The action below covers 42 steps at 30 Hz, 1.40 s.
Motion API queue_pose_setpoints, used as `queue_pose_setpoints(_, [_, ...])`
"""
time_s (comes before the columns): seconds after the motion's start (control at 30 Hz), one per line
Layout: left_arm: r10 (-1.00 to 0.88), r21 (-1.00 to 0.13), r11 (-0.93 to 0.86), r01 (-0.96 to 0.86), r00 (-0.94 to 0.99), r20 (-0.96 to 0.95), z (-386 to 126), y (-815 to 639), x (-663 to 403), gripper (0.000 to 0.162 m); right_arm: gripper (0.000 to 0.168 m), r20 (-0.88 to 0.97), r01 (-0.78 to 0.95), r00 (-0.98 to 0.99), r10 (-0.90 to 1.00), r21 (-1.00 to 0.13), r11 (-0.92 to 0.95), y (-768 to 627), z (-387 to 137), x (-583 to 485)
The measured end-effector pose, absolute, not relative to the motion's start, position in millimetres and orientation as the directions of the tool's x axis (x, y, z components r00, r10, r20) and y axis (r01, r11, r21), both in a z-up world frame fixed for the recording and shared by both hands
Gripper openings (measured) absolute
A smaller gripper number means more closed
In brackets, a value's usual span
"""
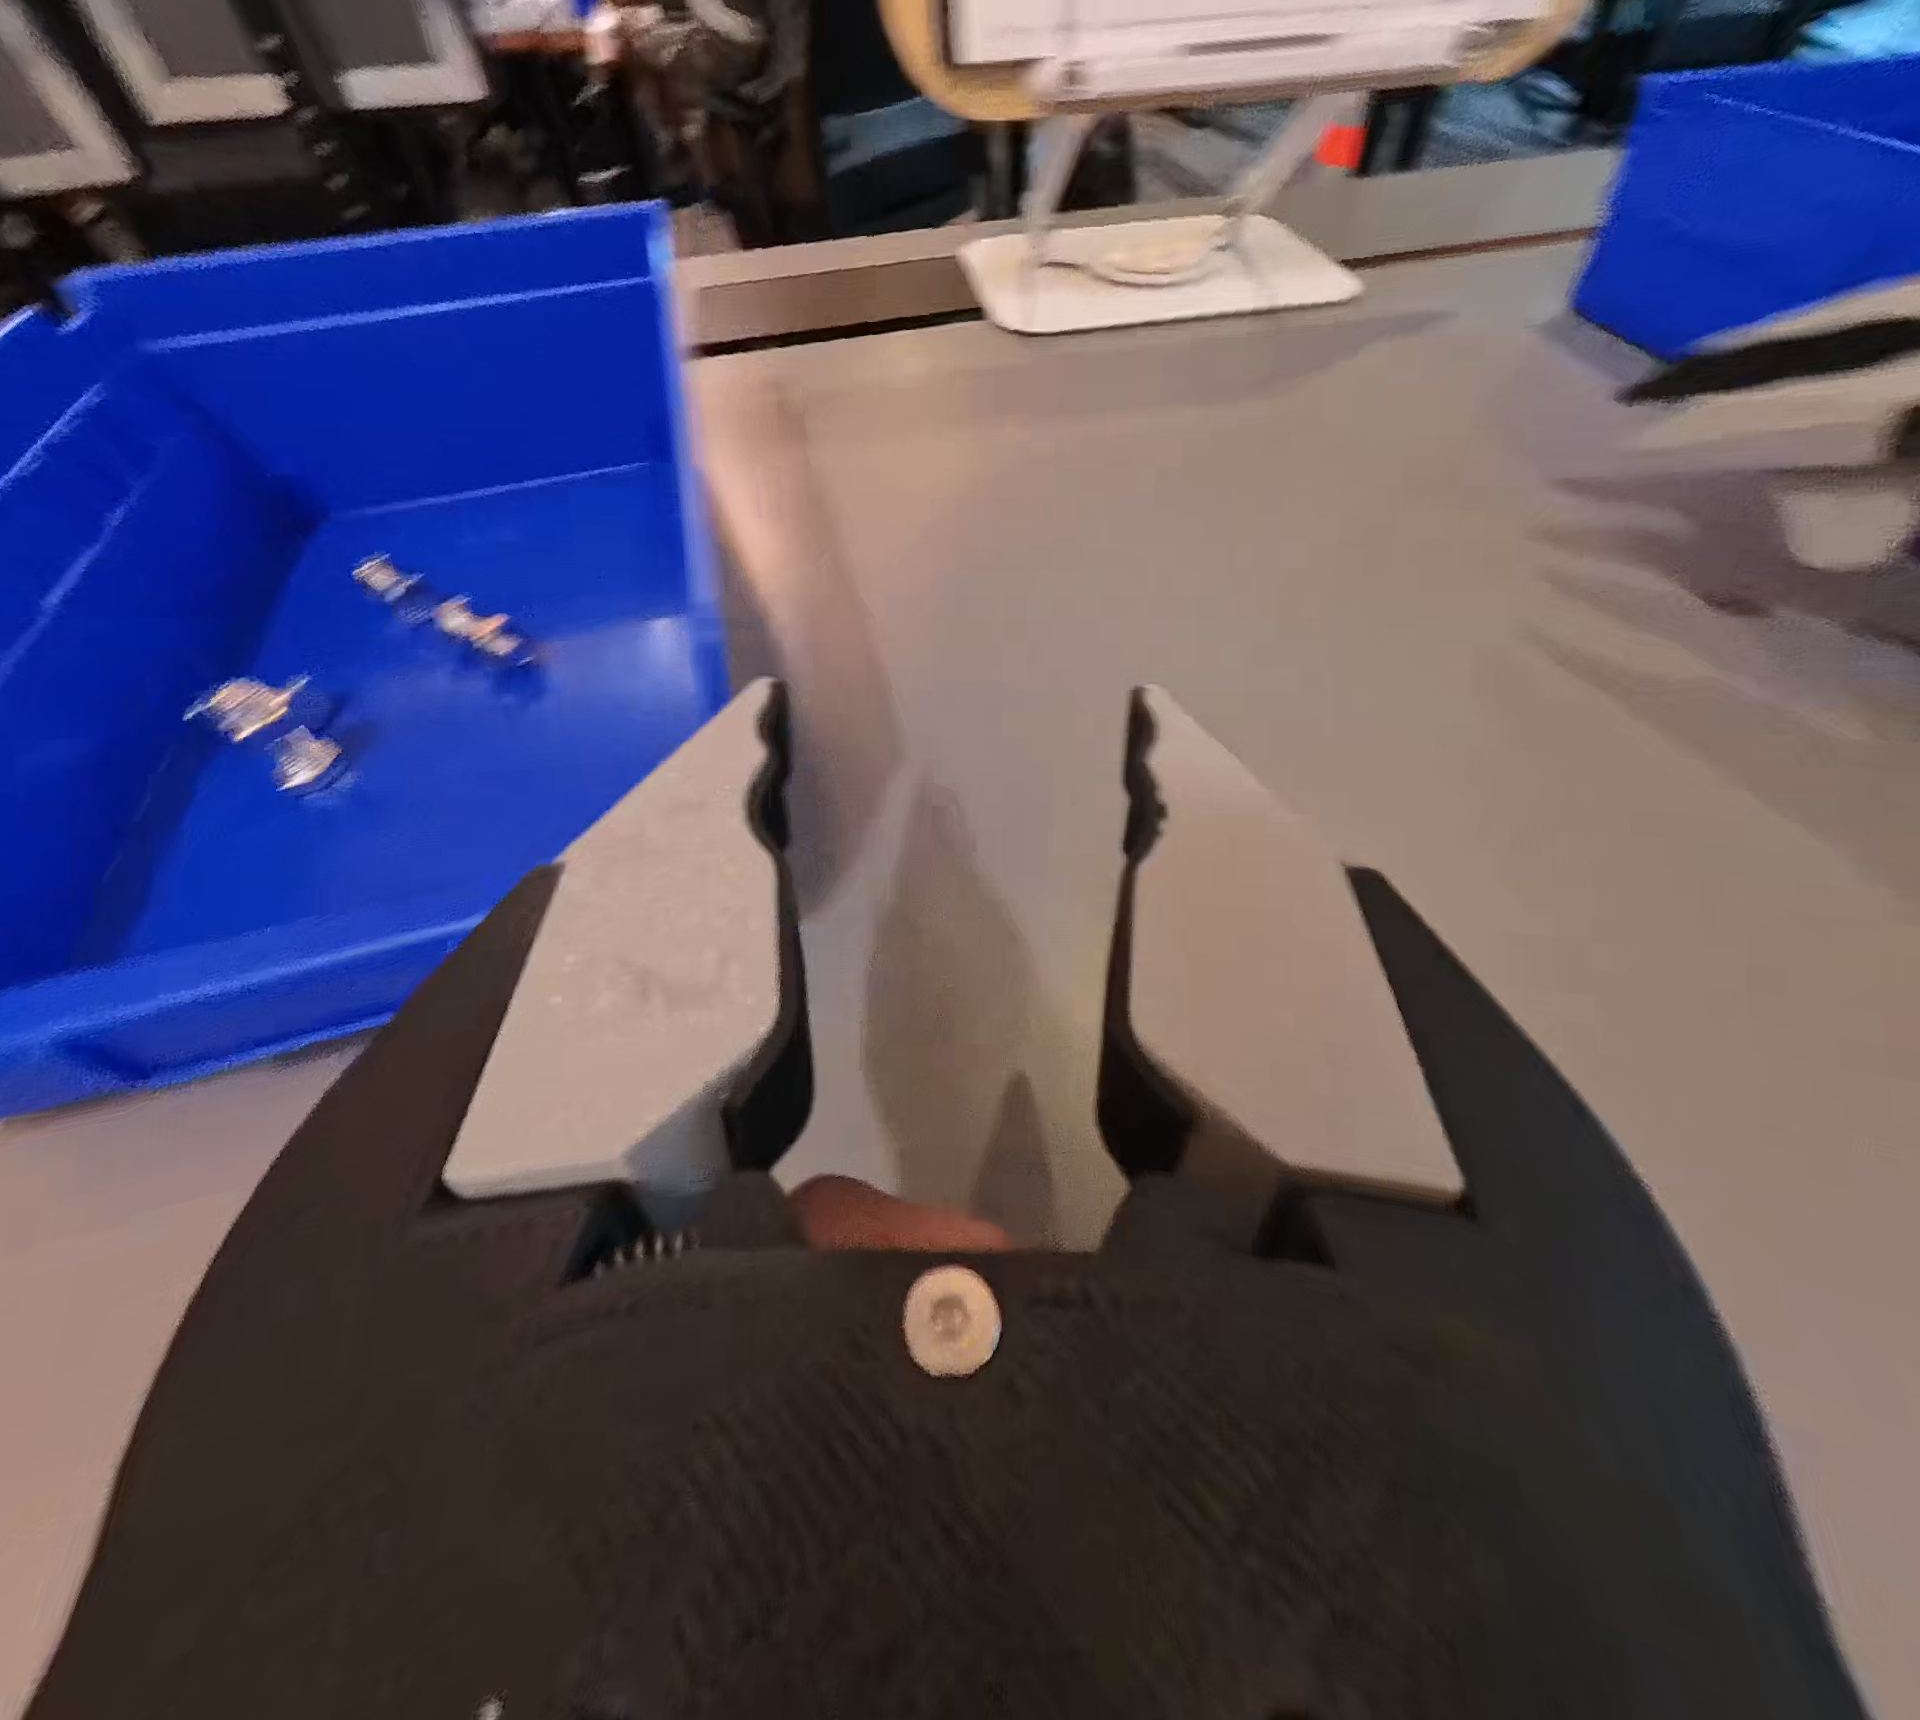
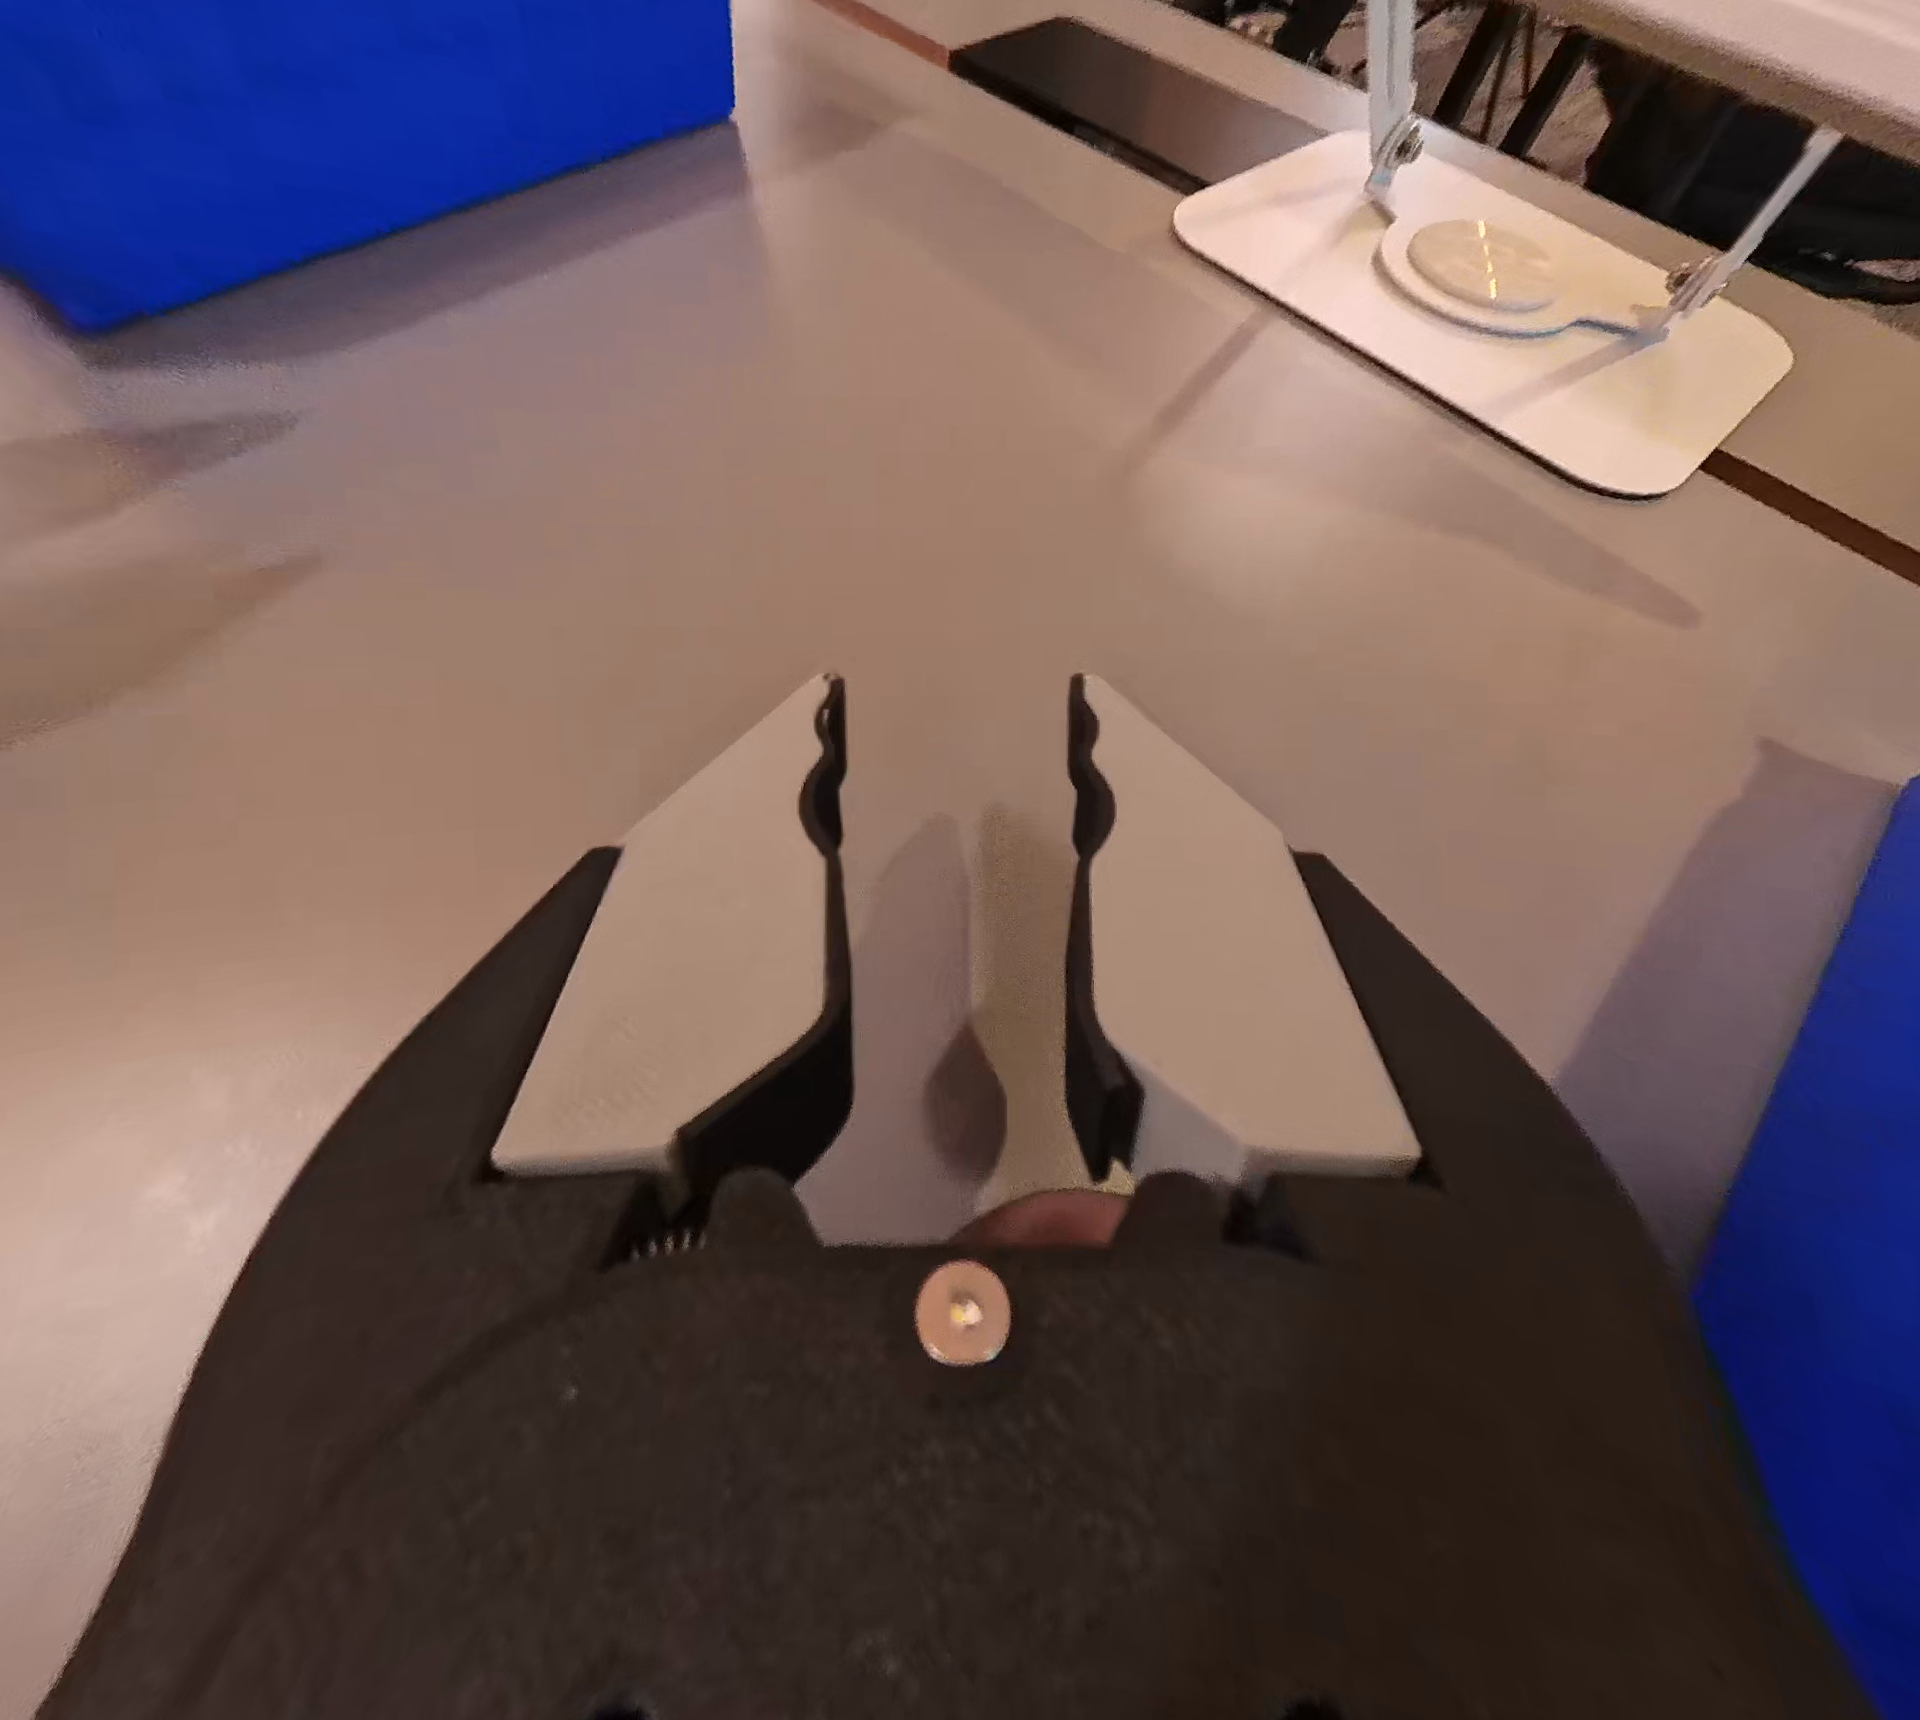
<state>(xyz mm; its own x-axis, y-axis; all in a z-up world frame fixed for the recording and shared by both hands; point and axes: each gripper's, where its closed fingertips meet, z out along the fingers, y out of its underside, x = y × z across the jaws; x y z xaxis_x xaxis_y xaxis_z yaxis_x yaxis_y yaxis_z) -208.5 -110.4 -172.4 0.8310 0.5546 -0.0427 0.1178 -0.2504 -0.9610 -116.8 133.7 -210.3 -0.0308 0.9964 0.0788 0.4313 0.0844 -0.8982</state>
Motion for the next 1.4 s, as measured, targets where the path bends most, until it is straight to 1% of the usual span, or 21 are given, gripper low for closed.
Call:
queue_pose_setpoints(0.03, [0.504,-0.958,-0.275,0.084,0.861,-0.069,-172.7,-101.8,-194.0,0.058,0.042,0.087,0.442,-0.036,0.996,-0.892,0.094,134.1,-212.8,-115.4])
queue_pose_setpoints(0.1, [0.443,-0.951,-0.307,0.038,0.890,-0.108,-171.4,-83.9,-173.2,0.063,0.045,0.102,0.433,-0.039,0.994,-0.895,0.109,132.4,-214.0,-112.6])
queue_pose_setpoints(0.17, [0.397,-0.957,-0.289,0.009,0.911,-0.111,-166.9,-63.3,-157.9,0.063,0.058,0.131,0.426,-0.039,0.991,-0.895,0.135,129.0,-214.2,-109.4])
queue_pose_setpoints(0.2, [0.381,-0.963,-0.268,0.005,0.919,-0.102,-166.6,-52.5,-153.4,0.063,0.061,0.158,0.422,-0.035,0.987,-0.893,0.158,128.0,-213.9,-108.0])
queue_pose_setpoints(0.3, [0.352,-0.974,-0.226,0.007,0.933,-0.075,-179.6,-23.8,-151.2,0.065,0.065,0.250,0.418,-0.019,0.968,-0.878,0.235,126.8,-214.7,-105.1])
queue_pose_setpoints(0.37, [0.359,-0.975,-0.223,0.005,0.930,-0.078,-182.7,-16.9,-154.2,0.065,0.064,0.289,0.420,-0.010,0.957,-0.868,0.266,126.7,-215.2,-103.7])
queue_pose_setpoints(0.43, [0.376,-0.981,-0.196,0.013,0.925,-0.062,-179.1,-14.9,-158.0,0.060,0.063,0.309,0.413,-0.006,0.951,-0.865,0.284,126.2,-214.1,-103.0])
queue_pose_setpoints(0.5, [0.373,-0.976,-0.211,0.057,0.927,-0.026,-184.0,-12.6,-161.9,0.060,0.064,0.314,0.415,-0.006,0.949,-0.863,0.288,125.8,-214.5,-103.1])
queue_pose_setpoints(0.63, [0.375,-0.966,-0.226,0.124,0.927,0.032,-190.2,-11.6,-167.3,0.063,0.067,0.285,0.430,-0.020,0.958,-0.863,0.266,122.9,-217.3,-103.1])
queue_pose_setpoints(0.7, [0.380,-0.966,-0.225,0.130,0.924,0.036,-190.4,-11.9,-168.3,0.063,0.069,0.255,0.446,-0.075,0.964,-0.856,0.261,114.1,-221.1,-100.8])
queue_pose_setpoints(0.77, [0.384,-0.967,-0.225,0.116,0.923,0.021,-189.6,-12.2,-167.9,0.063,0.069,0.254,0.454,-0.120,0.960,-0.845,0.281,107.2,-223.5,-98.8])
queue_pose_setpoints(0.9, [0.395,-0.971,-0.222,0.090,0.919,-0.005,-187.8,-12.8,-167.3,0.064,0.066,0.312,0.447,-0.117,0.943,-0.831,0.331,107.7,-221.4,-97.9])
queue_pose_setpoints(1.03, [0.396,-0.972,-0.221,0.080,0.918,-0.015,-186.9,-13.0,-166.6,0.064,0.054,0.296,0.446,-0.140,0.945,-0.833,0.327,102.7,-222.3,-97.4])
queue_pose_setpoints(1.4, [0.392,-0.978,-0.200,0.063,0.920,-0.020,-183.2,-14.3,-164.8,0.063,0.050,0.300,0.486,-0.147,0.942,-0.808,0.333,102.8,-233.4,-99.9])
